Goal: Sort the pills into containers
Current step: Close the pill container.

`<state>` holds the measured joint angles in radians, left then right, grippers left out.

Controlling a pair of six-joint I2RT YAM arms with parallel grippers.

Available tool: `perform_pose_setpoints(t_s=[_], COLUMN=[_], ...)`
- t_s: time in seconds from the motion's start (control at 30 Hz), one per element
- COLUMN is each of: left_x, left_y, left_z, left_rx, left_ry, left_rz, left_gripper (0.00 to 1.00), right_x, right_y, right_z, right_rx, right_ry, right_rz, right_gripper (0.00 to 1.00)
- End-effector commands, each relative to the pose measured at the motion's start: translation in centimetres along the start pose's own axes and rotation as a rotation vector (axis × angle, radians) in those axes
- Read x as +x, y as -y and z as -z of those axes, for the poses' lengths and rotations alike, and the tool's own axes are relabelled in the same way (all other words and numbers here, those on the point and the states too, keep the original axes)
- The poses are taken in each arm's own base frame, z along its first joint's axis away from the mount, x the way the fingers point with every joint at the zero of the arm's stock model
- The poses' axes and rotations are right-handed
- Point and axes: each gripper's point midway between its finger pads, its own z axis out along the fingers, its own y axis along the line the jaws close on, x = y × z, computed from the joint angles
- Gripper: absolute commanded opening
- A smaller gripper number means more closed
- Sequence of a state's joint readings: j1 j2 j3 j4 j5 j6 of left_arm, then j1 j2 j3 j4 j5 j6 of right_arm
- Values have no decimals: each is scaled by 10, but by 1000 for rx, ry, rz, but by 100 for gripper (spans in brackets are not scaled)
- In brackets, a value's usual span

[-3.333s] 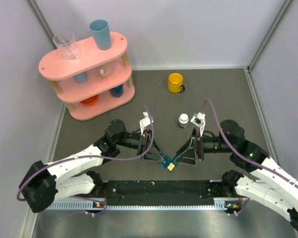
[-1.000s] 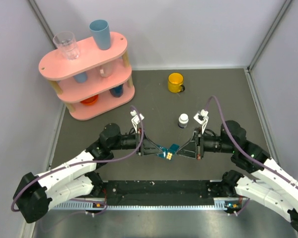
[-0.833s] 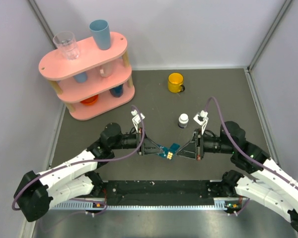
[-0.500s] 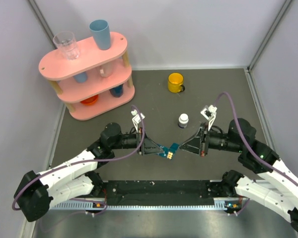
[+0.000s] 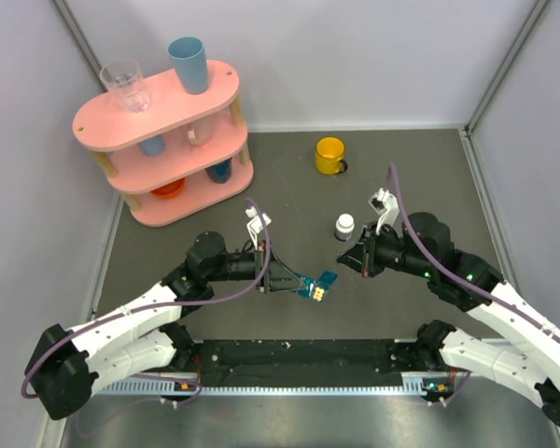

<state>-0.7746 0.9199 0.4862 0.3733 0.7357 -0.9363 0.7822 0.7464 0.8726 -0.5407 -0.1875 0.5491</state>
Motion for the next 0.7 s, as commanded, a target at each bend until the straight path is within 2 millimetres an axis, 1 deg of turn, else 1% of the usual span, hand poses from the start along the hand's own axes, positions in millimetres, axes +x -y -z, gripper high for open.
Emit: perform_pose_setpoints(t_s=[0.0, 0.1, 0.13, 0.3, 0.37, 0.53, 0.67], left_x=[-15, -16, -16, -18, -20, -22, -27], left_y=[24, 23, 23, 20, 19, 18, 20], left_z=[0, -2, -2, -4, -4, -6, -8], left_rx=[71, 72, 71, 59, 57, 50, 57], left_ry=[26, 24, 25, 33, 38, 46, 53], left_rz=[-79, -77, -77, -74, -74, -68, -74], left_gripper=[0, 0, 0, 0, 0, 0, 0], right_x=[-16, -12, -10, -3, 2, 12, 18], right_y=[-20, -31, -38, -52, -59, -64, -63], right_z=[9, 13, 16, 22, 26, 29, 30], right_rx=[-86, -151, -189, -286, -327, -372, -383], right_ry=[37, 18, 9, -5, -32, -68, -84], right_rz=[49, 62, 67, 63, 67, 61, 51], right_gripper=[0, 0, 0, 0, 0, 0, 0])
